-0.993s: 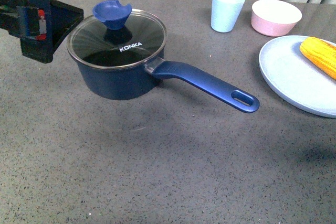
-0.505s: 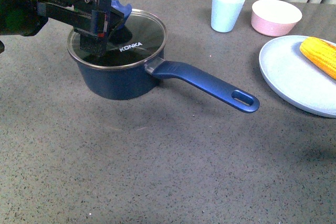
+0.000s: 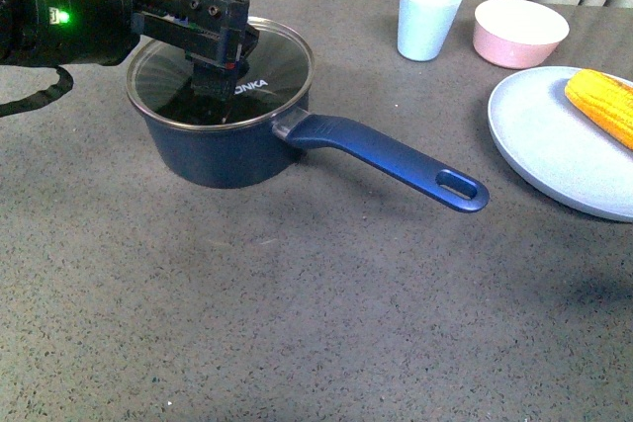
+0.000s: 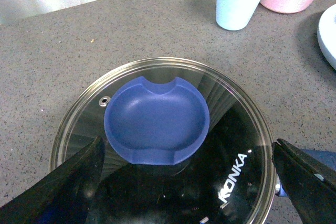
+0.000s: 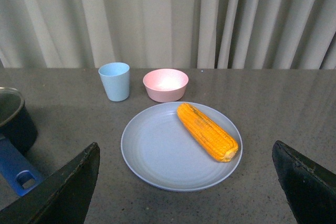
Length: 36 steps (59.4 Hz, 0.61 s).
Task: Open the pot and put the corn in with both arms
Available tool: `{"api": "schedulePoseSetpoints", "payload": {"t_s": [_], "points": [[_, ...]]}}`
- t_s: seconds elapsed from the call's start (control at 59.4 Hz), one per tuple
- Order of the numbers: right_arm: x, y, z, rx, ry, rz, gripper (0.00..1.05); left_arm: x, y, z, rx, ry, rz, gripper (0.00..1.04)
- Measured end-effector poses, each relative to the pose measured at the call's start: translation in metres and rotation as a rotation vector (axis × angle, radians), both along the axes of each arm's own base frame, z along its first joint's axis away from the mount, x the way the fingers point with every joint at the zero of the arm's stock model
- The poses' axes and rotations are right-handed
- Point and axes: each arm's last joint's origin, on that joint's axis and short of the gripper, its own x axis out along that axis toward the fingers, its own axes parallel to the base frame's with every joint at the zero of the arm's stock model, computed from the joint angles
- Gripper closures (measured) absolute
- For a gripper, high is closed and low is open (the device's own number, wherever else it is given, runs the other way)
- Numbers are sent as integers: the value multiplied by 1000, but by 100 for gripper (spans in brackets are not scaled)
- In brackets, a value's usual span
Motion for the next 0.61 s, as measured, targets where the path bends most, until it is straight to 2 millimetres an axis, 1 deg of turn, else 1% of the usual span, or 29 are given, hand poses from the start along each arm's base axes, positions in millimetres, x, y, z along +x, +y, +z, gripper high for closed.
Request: {"api": "schedulePoseSetpoints", "payload": {"t_s": [0.606], "points": [[0, 0, 0, 0, 0, 0, 9, 21, -6, -8, -5, 9, 6, 9]]}}
